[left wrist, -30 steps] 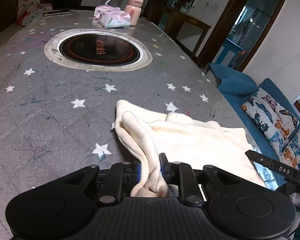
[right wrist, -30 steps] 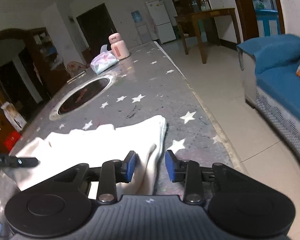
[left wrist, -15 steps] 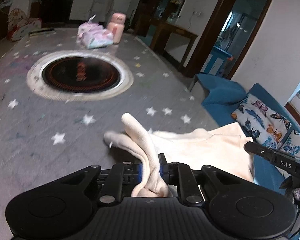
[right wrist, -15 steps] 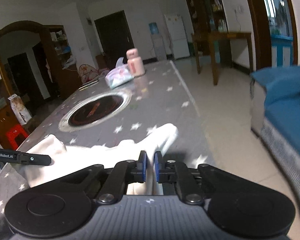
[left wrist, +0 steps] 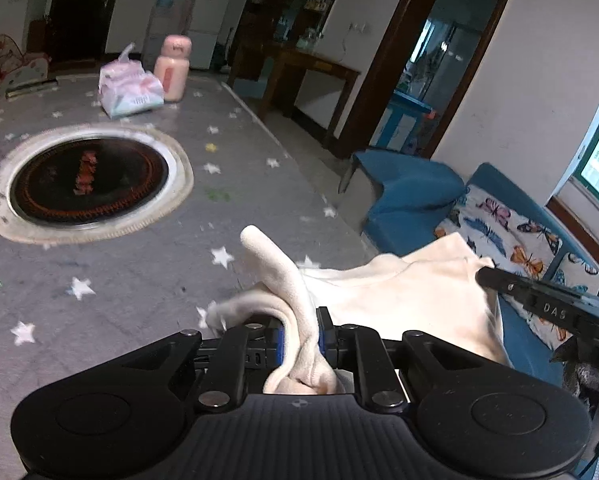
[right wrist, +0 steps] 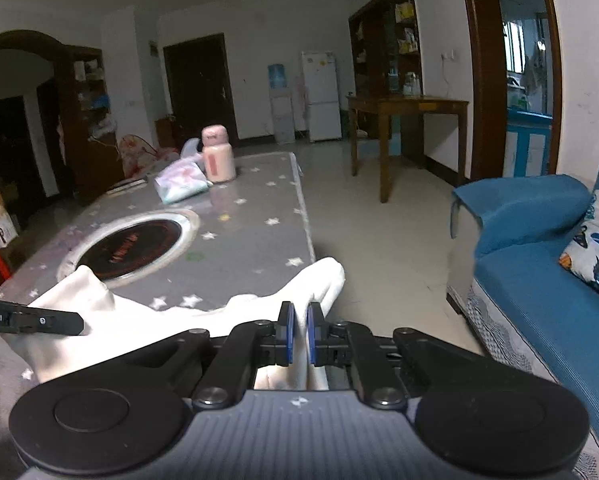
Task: Fold clothes
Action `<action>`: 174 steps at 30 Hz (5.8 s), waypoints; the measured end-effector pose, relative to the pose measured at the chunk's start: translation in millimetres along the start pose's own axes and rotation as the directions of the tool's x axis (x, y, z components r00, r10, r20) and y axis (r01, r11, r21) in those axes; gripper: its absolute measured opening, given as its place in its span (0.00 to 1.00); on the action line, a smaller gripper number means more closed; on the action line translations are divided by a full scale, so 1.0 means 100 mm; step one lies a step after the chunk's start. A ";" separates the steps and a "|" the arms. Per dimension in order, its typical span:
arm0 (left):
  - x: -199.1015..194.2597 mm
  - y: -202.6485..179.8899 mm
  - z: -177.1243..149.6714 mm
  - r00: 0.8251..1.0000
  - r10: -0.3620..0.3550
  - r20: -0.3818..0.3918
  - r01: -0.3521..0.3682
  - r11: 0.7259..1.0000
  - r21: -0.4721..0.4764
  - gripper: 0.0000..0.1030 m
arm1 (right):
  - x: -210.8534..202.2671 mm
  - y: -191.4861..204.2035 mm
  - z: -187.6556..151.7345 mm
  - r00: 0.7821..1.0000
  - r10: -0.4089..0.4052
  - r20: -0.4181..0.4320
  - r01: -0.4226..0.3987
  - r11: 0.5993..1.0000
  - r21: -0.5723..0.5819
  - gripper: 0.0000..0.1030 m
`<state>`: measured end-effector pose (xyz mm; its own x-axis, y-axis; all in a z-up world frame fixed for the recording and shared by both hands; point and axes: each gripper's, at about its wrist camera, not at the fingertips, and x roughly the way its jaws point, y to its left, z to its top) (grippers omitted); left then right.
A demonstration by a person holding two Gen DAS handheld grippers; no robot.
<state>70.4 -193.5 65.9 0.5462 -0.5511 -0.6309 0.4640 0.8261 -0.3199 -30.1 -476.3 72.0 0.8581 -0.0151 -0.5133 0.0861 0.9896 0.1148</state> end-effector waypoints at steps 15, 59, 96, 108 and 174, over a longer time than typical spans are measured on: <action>0.22 0.19 -0.29 0.991 0.073 -0.109 -0.073 0.997 0.008 0.25 | 0.21 -0.11 -0.34 0.994 -0.063 -0.088 0.063 0.998 -0.003 0.15; 0.14 -0.10 -0.43 0.994 0.100 -0.038 -0.091 0.977 0.193 0.42 | -0.32 0.42 -0.80 0.997 0.011 -0.082 -0.025 0.985 -0.173 0.41; 0.86 0.02 0.11 0.992 0.117 -0.037 -0.106 0.971 0.216 0.38 | 0.92 0.34 -0.17 0.977 0.063 -0.202 -0.090 0.988 -0.128 0.36; 0.43 0.25 0.10 0.994 0.110 -0.005 -0.107 0.981 0.161 0.37 | 0.83 0.66 -0.11 0.976 0.127 -0.176 -0.163 0.966 -0.203 0.36; -0.34 0.23 -0.85 0.985 0.163 -0.064 -0.158 0.984 0.079 0.85 | -0.46 0.56 -1.05 0.988 0.071 -0.136 -0.077 0.996 -0.034 0.59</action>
<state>3.5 -146.0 20.0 0.5687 -0.4004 -0.7185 0.4257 0.8907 -0.1595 -118.0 -405.4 12.4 0.7853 0.0751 -0.6145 0.0028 0.9922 0.1248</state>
